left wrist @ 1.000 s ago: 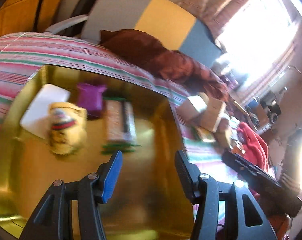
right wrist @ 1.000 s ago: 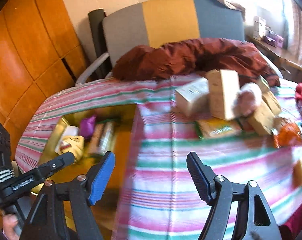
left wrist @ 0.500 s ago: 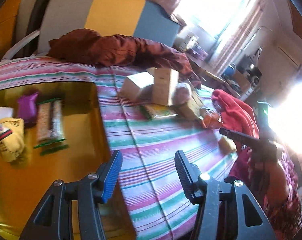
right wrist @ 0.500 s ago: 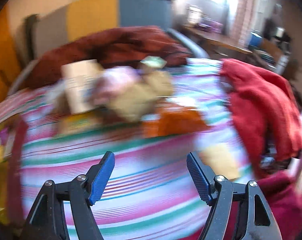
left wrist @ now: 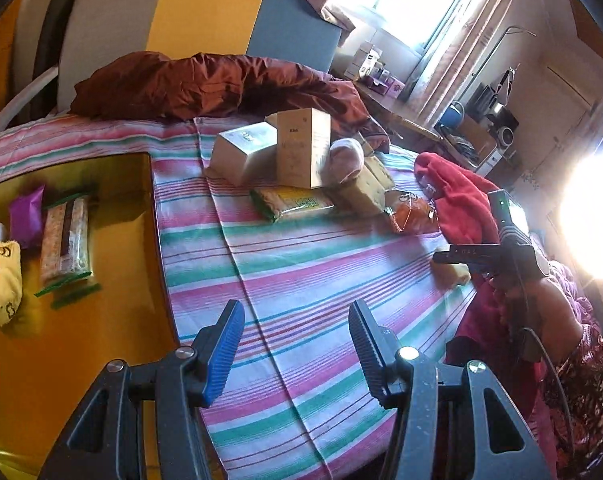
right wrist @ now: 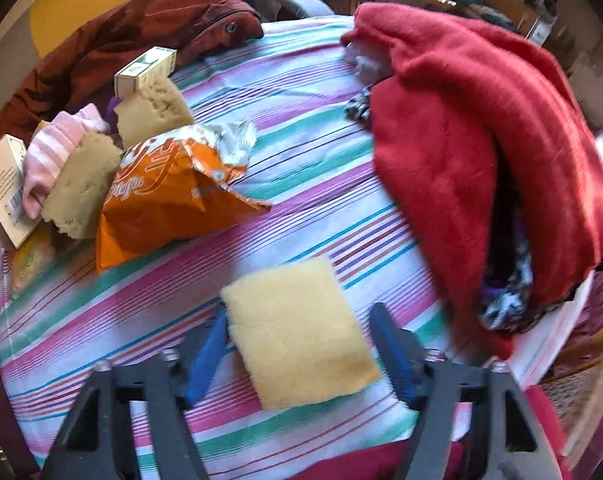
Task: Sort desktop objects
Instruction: 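Move both open tools back toward the remaining items, then grasp the orange Muffin packet with the right tool while the left tool grasps the yellow sponge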
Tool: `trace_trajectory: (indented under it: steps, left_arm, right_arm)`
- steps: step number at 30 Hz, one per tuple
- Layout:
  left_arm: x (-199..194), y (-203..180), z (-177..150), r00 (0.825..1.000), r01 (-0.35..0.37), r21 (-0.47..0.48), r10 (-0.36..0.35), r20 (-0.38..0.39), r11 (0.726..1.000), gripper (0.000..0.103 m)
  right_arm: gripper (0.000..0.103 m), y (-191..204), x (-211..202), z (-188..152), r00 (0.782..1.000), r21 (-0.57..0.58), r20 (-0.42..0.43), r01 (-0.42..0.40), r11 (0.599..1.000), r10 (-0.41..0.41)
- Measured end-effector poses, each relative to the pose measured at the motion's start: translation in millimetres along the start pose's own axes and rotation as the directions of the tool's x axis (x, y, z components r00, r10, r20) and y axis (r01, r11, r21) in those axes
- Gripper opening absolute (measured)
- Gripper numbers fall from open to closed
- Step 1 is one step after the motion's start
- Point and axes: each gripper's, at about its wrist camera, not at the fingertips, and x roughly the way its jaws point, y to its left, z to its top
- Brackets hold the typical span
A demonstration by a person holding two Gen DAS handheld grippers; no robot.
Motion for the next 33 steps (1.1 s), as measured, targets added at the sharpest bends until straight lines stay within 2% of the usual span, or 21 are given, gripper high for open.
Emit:
trace_trajectory:
  steps: [1,2,5,6,7,8,9,10,12,15,18,21,24,27,28,30,33]
  left_arm:
    - [0.1,0.5,-0.5,1.000,-0.006,-0.004,0.006,0.001,1.000,0.055]
    - [0.5,1.3,-0.5,1.000,-0.007,-0.008,0.007,0.001,1.000,0.055]
    - [3.4,0.8,0.3,1.000,-0.008,-0.019,0.008,-0.001,1.000,0.055]
    - [4.9,0.2,0.9,1.000,-0.009,-0.020,0.009,-0.004,1.000,0.055]
    - [7.0,-1.1,1.1,1.000,-0.007,-0.019,0.007,-0.010,1.000,0.055]
    - [8.2,-2.3,0.9,1.000,-0.007,-0.017,0.006,-0.013,1.000,0.055]
    - [9.3,-3.6,0.6,1.000,-0.008,-0.013,0.008,-0.016,1.000,0.055]
    - [10.3,-5.1,0.3,1.000,-0.012,-0.007,0.012,-0.018,1.000,0.055]
    - [12.9,-6.8,-0.5,0.999,-0.017,-0.002,0.017,-0.027,1.000,0.055]
    - [15.7,-8.3,-2.6,0.999,-0.024,0.001,0.024,-0.036,1.000,0.055]
    - [20.2,-12.5,-3.9,0.998,-0.027,0.009,0.027,-0.047,1.000,0.055]
    - [25.1,-17.8,-2.8,0.998,-0.029,0.022,0.030,-0.061,0.999,0.055]
    - [31.1,-26.1,-1.8,0.996,-0.032,0.046,0.036,-0.076,0.998,0.055]
    - [36.4,-34.5,-0.8,0.995,-0.027,0.068,0.033,-0.089,0.997,0.055]
    - [38.9,-38.3,-0.5,0.995,-0.027,0.078,0.034,-0.095,0.997,0.055]
    - [44.3,-45.6,-0.1,0.994,-0.015,0.097,0.025,-0.107,0.995,0.055]
    - [57.5,-56.3,0.7,0.991,-0.003,0.115,0.018,-0.130,0.993,0.055]
  right_arm:
    - [0.061,3.3,-2.1,-1.0,1.000,-0.015,0.008,0.010,1.000,-0.010]
    - [0.061,8.1,-5.8,-2.9,1.000,-0.027,0.018,-0.014,1.000,0.014]
    - [0.061,28.2,-19.1,-12.2,0.983,-0.035,0.023,-0.180,0.983,0.180]
    - [0.063,37.3,-23.9,-14.9,0.973,-0.057,0.023,-0.226,0.972,0.228]
    - [0.065,53.3,-31.9,-19.4,0.949,-0.112,0.020,-0.311,0.944,0.315]
    - [0.068,61.9,-37.1,-21.4,0.932,-0.148,0.019,-0.354,0.923,0.361]
    - [0.078,70.9,-45.1,-23.8,0.919,-0.190,0.033,-0.381,0.905,0.394]
    - [0.092,77.3,-55.3,-25.3,0.919,-0.222,0.078,-0.363,0.905,0.387]
    - [0.103,74.2,-70.7,-20.6,0.925,-0.216,0.203,-0.277,0.936,0.321]
    - [0.103,51.7,-66.9,1.2,0.931,-0.103,0.279,-0.212,0.972,0.233]
    - [0.103,24.4,-42.3,29.8,0.950,0.039,0.232,-0.225,0.974,0.210]
    - [0.103,18.7,-24.3,47.5,0.954,0.080,0.208,-0.235,0.969,0.214]
    - [0.103,34.8,-8.8,55.5,0.956,0.020,0.156,-0.252,0.967,0.246]
    - [0.102,45.5,8.1,60.1,0.976,-0.046,0.117,-0.178,0.983,0.183]
    - [0.097,49.3,12.1,58.1,0.981,-0.077,0.113,-0.151,0.986,0.159]
    - [0.085,49.1,14.2,53.4,0.979,-0.114,0.099,-0.165,0.980,0.176]
    - [0.077,41.6,5.9,44.7,0.977,-0.147,0.117,-0.161,0.976,0.179]
